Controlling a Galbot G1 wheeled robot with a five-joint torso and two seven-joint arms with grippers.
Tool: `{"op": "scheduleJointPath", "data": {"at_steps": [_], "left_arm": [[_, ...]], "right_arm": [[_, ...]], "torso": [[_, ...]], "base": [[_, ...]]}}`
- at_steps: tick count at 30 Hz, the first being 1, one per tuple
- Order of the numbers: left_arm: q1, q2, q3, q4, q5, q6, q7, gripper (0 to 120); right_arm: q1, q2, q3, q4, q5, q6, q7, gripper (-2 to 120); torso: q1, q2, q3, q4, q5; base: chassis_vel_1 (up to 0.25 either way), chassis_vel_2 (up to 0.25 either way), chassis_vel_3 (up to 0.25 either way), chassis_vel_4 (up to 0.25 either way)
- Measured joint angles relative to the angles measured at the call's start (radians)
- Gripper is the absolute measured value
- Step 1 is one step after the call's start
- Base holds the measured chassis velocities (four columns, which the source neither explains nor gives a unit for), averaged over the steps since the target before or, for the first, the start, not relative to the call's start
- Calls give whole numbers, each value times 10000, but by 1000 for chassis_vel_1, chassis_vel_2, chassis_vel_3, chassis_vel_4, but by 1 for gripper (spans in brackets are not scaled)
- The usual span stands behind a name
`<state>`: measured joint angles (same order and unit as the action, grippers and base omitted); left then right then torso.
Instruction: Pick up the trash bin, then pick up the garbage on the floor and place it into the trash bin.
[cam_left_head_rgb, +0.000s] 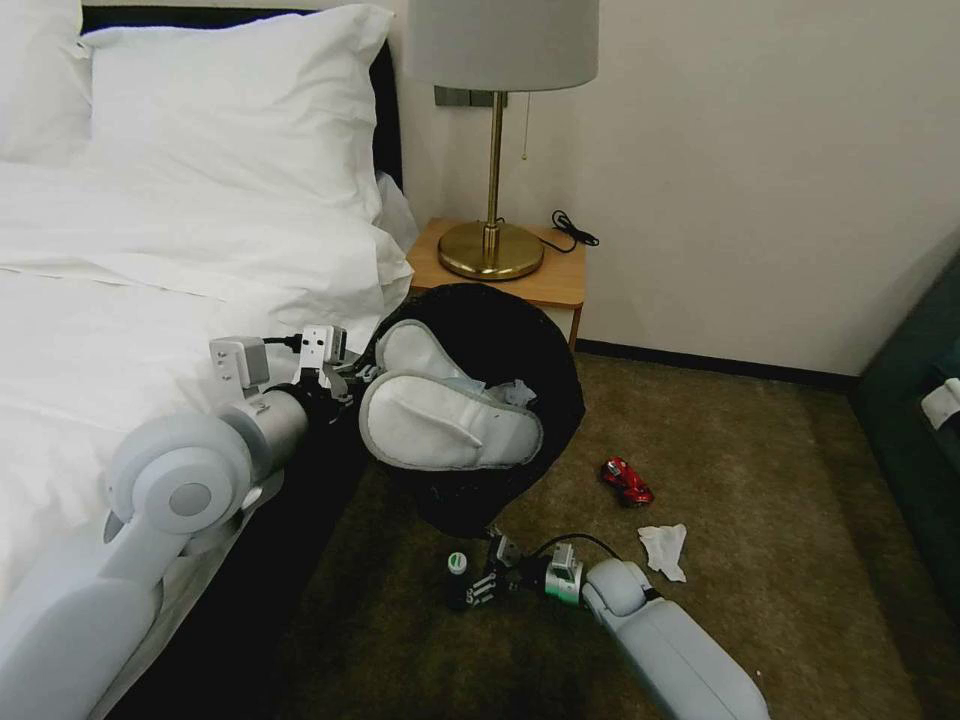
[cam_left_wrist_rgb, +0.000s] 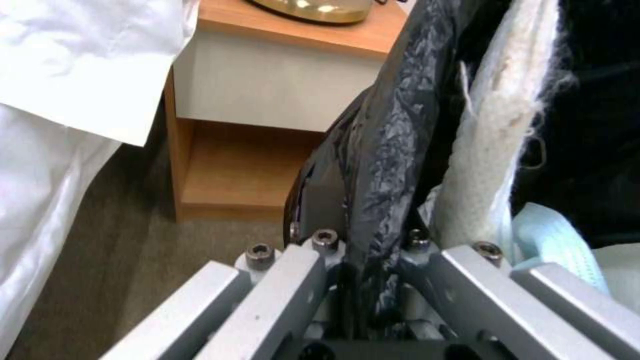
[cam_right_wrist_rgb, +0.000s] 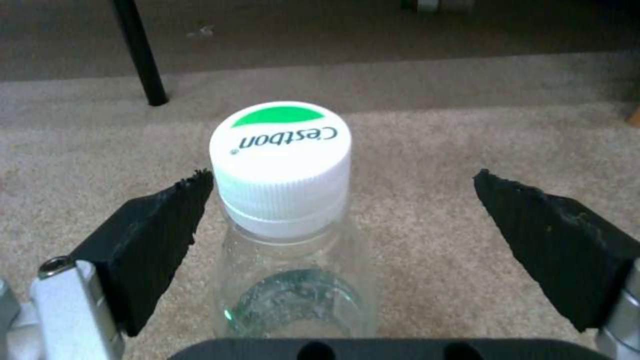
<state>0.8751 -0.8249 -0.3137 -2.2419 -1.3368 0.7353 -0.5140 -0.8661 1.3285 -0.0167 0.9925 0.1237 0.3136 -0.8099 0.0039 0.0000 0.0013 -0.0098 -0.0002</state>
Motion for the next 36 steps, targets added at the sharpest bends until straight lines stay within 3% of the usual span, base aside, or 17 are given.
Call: {"op": "scheduleJointPath", "data": {"at_steps": [25,33,36], "left_arm": [[-47,-75,7,189,102,0,172,1],[-75,-96,3,216,127,0,209,1],[-104,-104,-10,239,128,0,221,1]], "right_arm": [[-371,475,337,-893,-346,114,98,99],[-511,393,413,-656,-404,-1,280,86],[-563,354,407,-511,-405,-39,407,76]], "torso": [[0,0,0,0,2],[0,0,0,0,2],[0,0,0,0,2]], "base": [[0,0,0,0],[0,0,0,0],[0,0,0,0]]}}
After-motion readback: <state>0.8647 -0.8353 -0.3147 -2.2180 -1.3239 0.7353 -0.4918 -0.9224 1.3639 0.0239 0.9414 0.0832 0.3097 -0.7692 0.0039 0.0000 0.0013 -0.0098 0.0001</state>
